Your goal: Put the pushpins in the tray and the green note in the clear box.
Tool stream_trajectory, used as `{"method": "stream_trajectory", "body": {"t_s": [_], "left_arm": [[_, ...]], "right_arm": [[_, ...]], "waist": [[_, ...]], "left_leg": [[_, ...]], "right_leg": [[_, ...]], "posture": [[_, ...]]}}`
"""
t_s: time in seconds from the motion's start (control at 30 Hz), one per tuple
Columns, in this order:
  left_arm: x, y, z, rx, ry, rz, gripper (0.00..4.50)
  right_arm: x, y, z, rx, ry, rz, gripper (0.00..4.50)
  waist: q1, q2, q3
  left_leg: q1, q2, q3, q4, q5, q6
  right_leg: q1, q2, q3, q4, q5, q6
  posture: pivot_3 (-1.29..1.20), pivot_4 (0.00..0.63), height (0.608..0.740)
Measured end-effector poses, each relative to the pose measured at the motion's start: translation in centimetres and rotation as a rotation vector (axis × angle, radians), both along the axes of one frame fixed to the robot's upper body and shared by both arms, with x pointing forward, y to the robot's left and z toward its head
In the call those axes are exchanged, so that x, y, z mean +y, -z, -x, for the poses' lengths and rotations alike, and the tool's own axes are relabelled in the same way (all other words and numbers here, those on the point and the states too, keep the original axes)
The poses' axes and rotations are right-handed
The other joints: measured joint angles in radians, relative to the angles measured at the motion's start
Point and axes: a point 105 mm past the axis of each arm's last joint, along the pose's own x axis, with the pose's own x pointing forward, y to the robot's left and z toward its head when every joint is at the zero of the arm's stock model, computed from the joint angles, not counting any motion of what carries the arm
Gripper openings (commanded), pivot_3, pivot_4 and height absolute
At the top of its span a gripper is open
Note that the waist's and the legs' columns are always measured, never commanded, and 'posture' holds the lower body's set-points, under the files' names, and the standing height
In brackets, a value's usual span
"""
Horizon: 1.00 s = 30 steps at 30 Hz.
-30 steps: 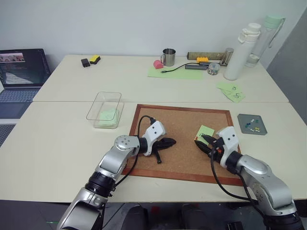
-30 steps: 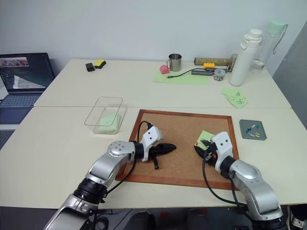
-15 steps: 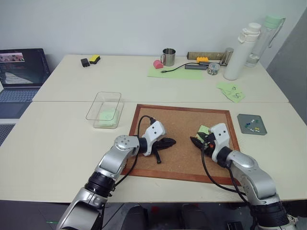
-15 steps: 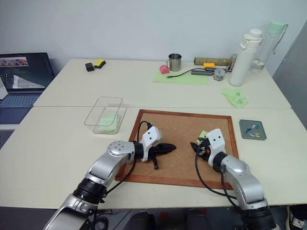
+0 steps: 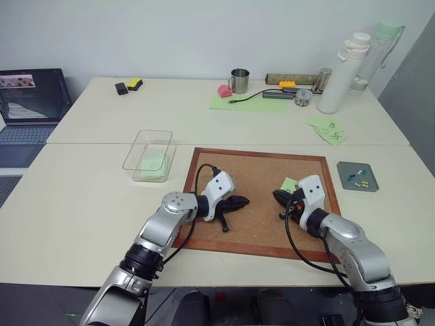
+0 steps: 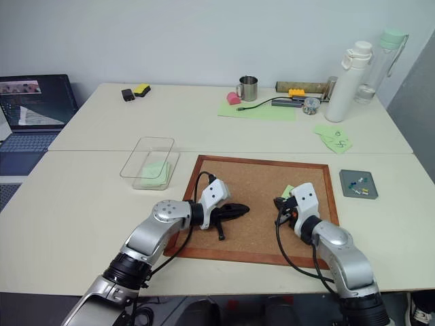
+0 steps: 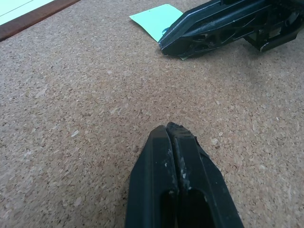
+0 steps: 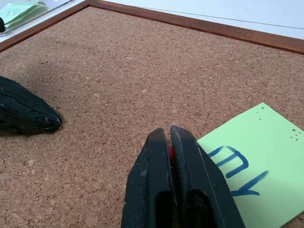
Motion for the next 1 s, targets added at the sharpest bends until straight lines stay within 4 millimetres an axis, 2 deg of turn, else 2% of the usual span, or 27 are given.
{"method": "stream_trajectory", "body": {"t_s": [0.13, 0.17, 0.3, 0.37, 0.5, 0.6, 0.67, 0.77, 0.93, 1.0], "left_arm": [[0.0, -0.1, 0.0, -0.002, 0.001, 0.001, 0.00], [0.0, -0.1, 0.0, -0.002, 0.000, 0.001, 0.00], [0.0, 0.0, 0.0, 0.001, 0.000, 0.000, 0.00], [0.0, 0.0, 0.1, 0.006, 0.000, 0.007, 0.00], [0.0, -0.3, 0.1, 0.109, -0.024, 0.104, 0.64], [-0.2, -0.8, 0.1, 0.249, -0.062, 0.221, 1.27], [-0.3, -1.6, -0.3, 0.304, -0.085, 0.294, 1.63], [-0.7, -4.1, -1.0, 0.391, -0.102, 0.440, 2.20], [-1.4, -5.7, -1.1, 0.498, -0.093, 0.555, 3.15], [-1.7, -6.3, -1.0, 0.531, -0.072, 0.575, 3.15]], "right_arm": [[-0.1, -0.3, 0.2, -0.006, 0.003, -0.027, 0.06], [-0.1, -0.9, 0.2, -0.026, 0.003, -0.033, 0.06], [0.3, -5.4, 0.1, -0.197, -0.034, -0.027, 0.06], [0.2, -5.7, 0.4, -0.218, -0.062, 0.035, 0.06], [-0.6, -4.2, 0.9, -0.214, -0.134, 0.237, 0.00], [-0.8, -4.2, 1.2, -0.248, -0.192, 0.345, 0.00], [-0.9, -4.3, 1.4, -0.273, -0.227, 0.402, 0.00], [-0.9, -4.5, 1.9, -0.323, -0.303, 0.498, 0.00], [-0.6, -5.0, 2.3, -0.388, -0.380, 0.576, 0.00], [-0.2, -5.3, 2.6, -0.427, -0.417, 0.595, 0.00]], "waist": [[0.001, 0.000, 0.000], [0.001, 0.000, 0.000], [0.000, -0.001, 0.000], [0.001, -0.001, -0.001], [0.001, -0.001, 0.000], [0.001, -0.002, 0.001], [0.003, -0.002, 0.002], [0.006, -0.004, 0.003], [0.006, -0.004, 0.003], [0.006, -0.005, 0.003]], "left_leg": [[-0.001, 0.000, 0.000, 0.000, 0.000, 0.000], [-0.002, 0.000, 0.000, 0.000, 0.000, 0.000], [-0.001, 0.000, 0.000, 0.000, 0.000, 0.000], [-0.001, 0.000, 0.000, 0.000, 0.000, 0.000], [-0.002, 0.000, 0.001, 0.000, 0.000, 0.000], [-0.005, 0.000, -0.001, 0.002, 0.000, 0.000], [-0.007, -0.001, -0.002, 0.004, 0.000, 0.000], [-0.009, -0.001, -0.003, 0.005, 0.000, 0.000], [-0.009, -0.001, -0.004, 0.005, 0.000, 0.000], [-0.009, -0.001, -0.004, 0.005, 0.000, 0.000]], "right_leg": [[-0.002, 0.000, 0.000, 0.000, 0.000, 0.000], [-0.002, 0.000, 0.000, 0.000, 0.000, 0.000], [-0.001, 0.000, 0.000, 0.000, 0.000, 0.000], [-0.001, 0.000, 0.000, 0.000, 0.000, 0.000], [-0.002, 0.000, -0.001, 0.000, 0.000, 0.000], [-0.004, 0.001, -0.002, 0.000, 0.000, 0.000], [-0.005, 0.001, -0.002, 0.000, 0.000, 0.000], [-0.005, 0.000, -0.003, 0.000, 0.000, 0.000], [-0.005, 0.000, -0.004, 0.000, 0.000, 0.000], [-0.005, 0.000, -0.004, 0.000, 0.000, 0.000]], "posture": [[0.00, 0.150, 0.740], [0.00, 0.150, 0.740], [0.00, 0.150, 0.740], [0.00, 0.150, 0.740], [0.00, 0.150, 0.740], [0.00, 0.150, 0.740], [0.00, 0.150, 0.740], [0.00, 0.150, 0.740], [0.00, 0.150, 0.740], [0.00, 0.150, 0.740]]}}
